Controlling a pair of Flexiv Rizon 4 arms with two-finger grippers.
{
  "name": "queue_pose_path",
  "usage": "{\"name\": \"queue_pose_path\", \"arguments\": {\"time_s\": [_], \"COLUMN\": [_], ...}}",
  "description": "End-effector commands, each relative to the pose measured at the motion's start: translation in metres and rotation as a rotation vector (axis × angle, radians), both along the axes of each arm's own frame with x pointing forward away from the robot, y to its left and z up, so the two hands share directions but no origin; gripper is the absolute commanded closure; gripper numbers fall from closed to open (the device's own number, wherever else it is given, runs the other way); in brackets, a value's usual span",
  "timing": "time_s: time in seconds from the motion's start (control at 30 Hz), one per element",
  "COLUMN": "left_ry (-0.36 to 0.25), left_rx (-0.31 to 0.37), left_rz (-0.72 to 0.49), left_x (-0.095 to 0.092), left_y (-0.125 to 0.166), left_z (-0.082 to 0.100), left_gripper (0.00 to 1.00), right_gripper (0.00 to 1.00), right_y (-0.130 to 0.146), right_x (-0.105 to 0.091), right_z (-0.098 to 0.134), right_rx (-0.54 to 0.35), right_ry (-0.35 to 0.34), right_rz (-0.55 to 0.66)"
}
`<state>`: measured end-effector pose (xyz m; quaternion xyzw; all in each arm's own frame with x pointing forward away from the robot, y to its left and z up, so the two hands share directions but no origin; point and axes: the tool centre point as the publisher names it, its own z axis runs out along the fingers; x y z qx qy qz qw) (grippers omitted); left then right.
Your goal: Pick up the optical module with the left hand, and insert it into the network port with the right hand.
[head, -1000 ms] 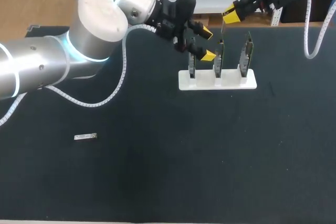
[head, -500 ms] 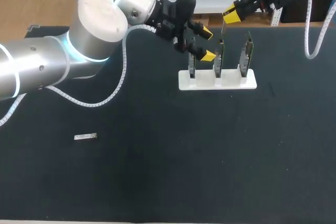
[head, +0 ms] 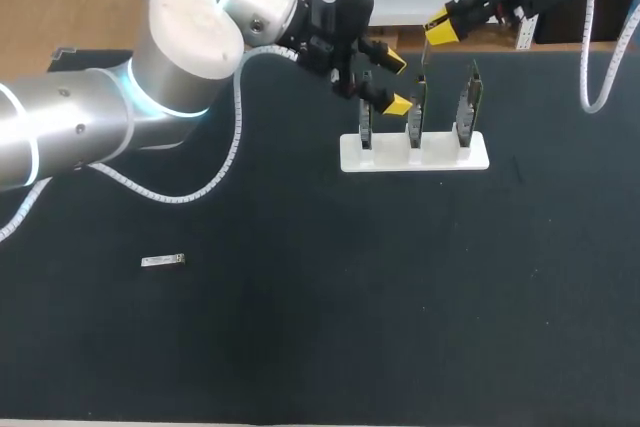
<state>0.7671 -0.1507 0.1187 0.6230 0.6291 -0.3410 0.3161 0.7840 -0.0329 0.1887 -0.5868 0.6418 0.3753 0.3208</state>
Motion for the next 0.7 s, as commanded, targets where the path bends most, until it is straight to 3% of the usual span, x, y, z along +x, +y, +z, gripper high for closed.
{"name": "queue_pose_path", "arguments": {"time_s": [0.03,0.7], "left_ry": [-0.002,0.002], "left_rx": [-0.002,0.006], "left_rz": [0.002,0.005], "left_x": [0.0012,0.0014], "left_y": [-0.0015,-0.0009], "left_z": [0.0001,0.0003], "left_gripper": [0.0,0.0], "right_gripper": [1.0,1.0], "right_y": [0.0,0.0033], "right_x": [-0.0003,0.0027], "right_z": [-0.0003,-0.0022], "right_rx": [0.002,0.002], "right_ry": [-0.002,-0.001], "right_rz": [-0.001,0.008]}}
